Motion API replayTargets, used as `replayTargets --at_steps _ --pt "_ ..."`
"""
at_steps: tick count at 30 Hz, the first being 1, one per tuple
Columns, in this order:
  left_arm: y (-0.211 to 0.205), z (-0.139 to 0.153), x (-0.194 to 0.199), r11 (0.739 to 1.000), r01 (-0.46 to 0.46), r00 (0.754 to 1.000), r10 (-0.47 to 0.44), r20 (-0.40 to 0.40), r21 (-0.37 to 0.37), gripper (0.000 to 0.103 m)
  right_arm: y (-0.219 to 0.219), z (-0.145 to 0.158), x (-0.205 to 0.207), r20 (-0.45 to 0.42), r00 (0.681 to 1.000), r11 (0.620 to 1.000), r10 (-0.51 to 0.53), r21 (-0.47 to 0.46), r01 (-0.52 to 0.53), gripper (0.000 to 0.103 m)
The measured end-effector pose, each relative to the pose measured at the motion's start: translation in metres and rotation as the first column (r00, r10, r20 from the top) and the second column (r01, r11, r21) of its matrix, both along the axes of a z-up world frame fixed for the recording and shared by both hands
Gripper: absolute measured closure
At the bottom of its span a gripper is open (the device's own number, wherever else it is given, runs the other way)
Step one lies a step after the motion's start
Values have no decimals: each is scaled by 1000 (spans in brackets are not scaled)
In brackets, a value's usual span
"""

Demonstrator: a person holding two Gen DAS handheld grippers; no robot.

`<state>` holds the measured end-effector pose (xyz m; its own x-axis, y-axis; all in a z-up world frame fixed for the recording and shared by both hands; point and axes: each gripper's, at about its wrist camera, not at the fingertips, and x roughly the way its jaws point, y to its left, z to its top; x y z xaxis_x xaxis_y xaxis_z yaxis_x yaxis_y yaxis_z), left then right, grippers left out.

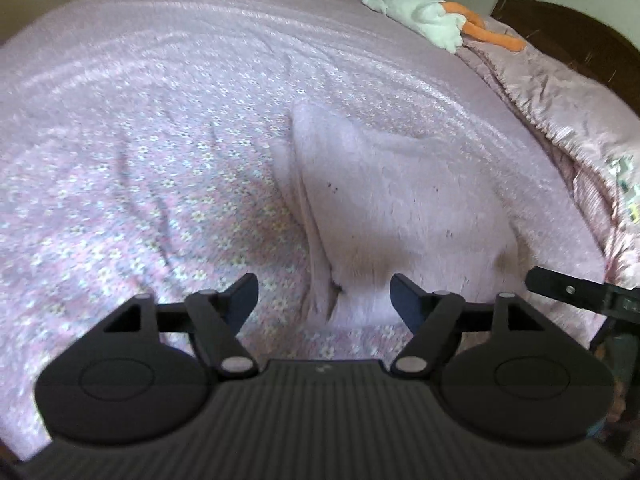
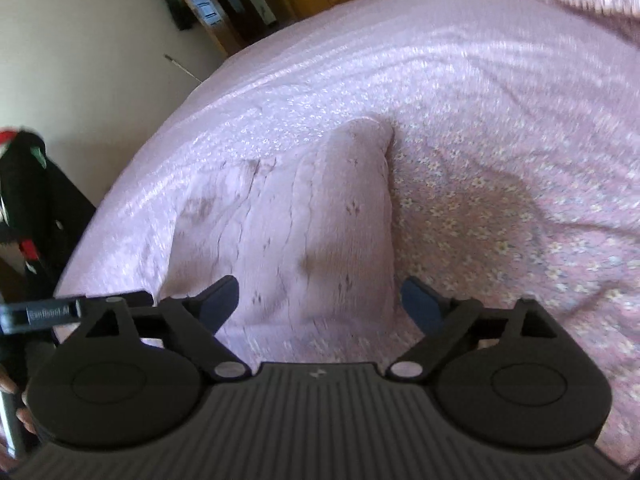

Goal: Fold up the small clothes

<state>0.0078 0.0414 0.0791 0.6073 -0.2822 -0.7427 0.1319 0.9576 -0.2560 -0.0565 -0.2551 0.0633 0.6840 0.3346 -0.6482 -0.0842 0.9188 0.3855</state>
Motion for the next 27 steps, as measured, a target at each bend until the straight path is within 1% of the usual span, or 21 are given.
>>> replayTargets --at_steps 2,5,9,12,14,16,17,19,22,27 --pt "-4 -3 -9 999 -8 1000 8 7 31 28 9 1 -13 23 1000 999 16 -50 -15 5" --pt "-14 -12 -17 999 -18 1000 19 -16 50 27 20 -3 -25 24 999 994 32 -103 -30 0" --pt "-27 -31 -20 996 -30 998 35 -58 84 27 29 -16 -31 -9 1000 990 8 -143 -9 0" --pt "-38 -46 -26 990 -55 995 65 -70 133 27 35 -27 -33 -21 1000 981 -10 -191 6 0" --pt "-43 -57 -27 987 -46 993 62 -96 154 27 38 -36 -30 -41 999 975 -19 -222 10 0" --pt "-48 -66 -27 986 -35 990 56 -128 161 27 40 -44 -29 -69 998 975 -15 -224 -1 0" --pt "-50 -68 -28 985 -31 990 53 -131 169 27 41 -48 -28 -83 996 976 -13 -219 -6 0" --pt "-53 -68 -30 981 -25 991 49 -123 190 27 43 -56 -27 -113 994 977 -7 -214 -17 0" --pt "-53 -68 -30 982 -28 992 51 -118 189 27 46 -67 -28 -154 988 980 0 -199 -31 0" --pt "-52 -68 -31 982 -34 991 57 -118 186 27 47 -69 -30 -151 988 980 -6 -199 -25 0"
